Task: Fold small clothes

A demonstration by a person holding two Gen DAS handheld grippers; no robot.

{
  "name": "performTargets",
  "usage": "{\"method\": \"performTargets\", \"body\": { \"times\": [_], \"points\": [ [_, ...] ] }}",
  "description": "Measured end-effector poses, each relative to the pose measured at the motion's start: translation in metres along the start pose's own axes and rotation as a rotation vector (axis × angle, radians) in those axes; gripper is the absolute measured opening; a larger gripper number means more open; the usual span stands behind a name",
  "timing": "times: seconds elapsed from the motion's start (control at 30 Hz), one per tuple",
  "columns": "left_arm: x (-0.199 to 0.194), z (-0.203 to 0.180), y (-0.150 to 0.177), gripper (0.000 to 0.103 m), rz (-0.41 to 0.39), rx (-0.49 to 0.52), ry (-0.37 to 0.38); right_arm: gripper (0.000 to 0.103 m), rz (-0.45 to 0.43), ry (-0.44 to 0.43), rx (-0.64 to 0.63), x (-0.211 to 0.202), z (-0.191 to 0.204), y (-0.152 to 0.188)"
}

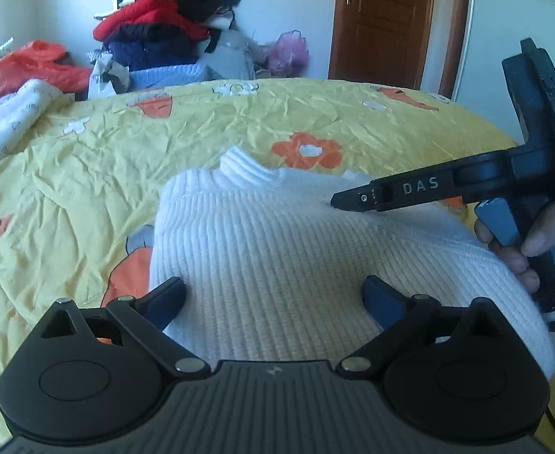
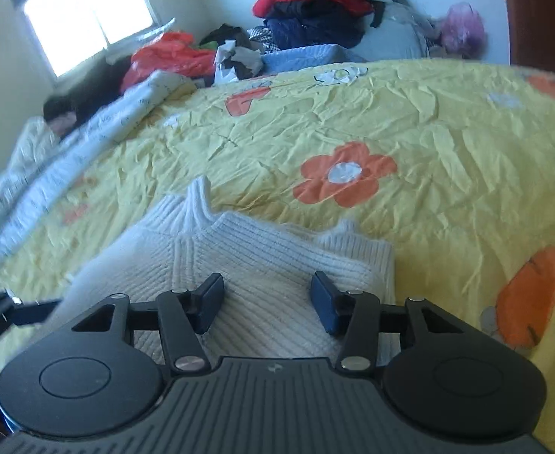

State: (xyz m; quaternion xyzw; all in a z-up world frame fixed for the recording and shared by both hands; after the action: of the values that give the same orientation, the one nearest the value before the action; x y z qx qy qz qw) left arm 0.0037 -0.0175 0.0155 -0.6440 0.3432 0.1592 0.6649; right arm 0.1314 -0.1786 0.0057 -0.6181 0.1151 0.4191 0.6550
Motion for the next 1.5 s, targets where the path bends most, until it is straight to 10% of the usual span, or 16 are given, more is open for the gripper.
{"method": "performTargets", "body": {
  "times": [0.3, 0.47, 0.73, 1.0, 1.17, 1.23, 1.33, 1.5],
  "points": [
    [0.005, 0.002, -0.003, 0.102, -0.005, -0.003, 0.002, 0.061, -0.117, -0.008, 0.044, -0.046, 0.022, -0.019],
    [0.003, 0.001, -0.002, 0.102, -0.005, -0.002, 0.007, 0.07, -0.004, 0.124, -0.053, -0.01, 0.027, -0.007],
    [0.001, 0.002, -0.005, 0.102, 0.003, 0.002, -0.001, 0.072, -0.058, 0.08, -0.044, -0.013, 0.016, 0.004],
    [-0.049, 0.073, 0.022, 0.102, -0.032, -0.302, 0.078, 0.081, -0.052, -0.108, 0.285, -0.082, -0.037, 0.019],
    [-0.027, 0.097, 0.037, 0.102, 0.032, -0.578, 0.263, 0.066, 0.035, -0.17, 0.319, -0.07, -0.042, 0.031],
    [-0.012, 0.089, 0.032, 0.102, 0.047, -0.572, 0.306, 0.065, 0.062, -0.177, 0.295, -0.058, -0.033, 0.03],
    [0.009, 0.08, 0.024, 0.091, 0.1, -0.577, 0.3, 0.024, 0.058, -0.16, 0.225, -0.055, -0.024, 0.026],
    [0.0, 0.051, 0.008, 0.091, 0.101, -0.391, 0.236, 0.018, 0.011, -0.11, 0.131, -0.077, -0.034, 0.027]
  ]
}}
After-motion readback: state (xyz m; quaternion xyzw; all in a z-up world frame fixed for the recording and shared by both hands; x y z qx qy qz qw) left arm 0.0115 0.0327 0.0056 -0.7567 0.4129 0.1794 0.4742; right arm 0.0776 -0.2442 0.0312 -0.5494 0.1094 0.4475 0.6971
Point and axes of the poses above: each gripper's, at about its wrist camera, not at the fingertips, and x roughly the way its jaws point, z to its left, y to its underside, the point moved 4 cm from there along x, roughly the way its jaws point, and after that the axes turned 4 degrees about y, right-handed, at the moved point
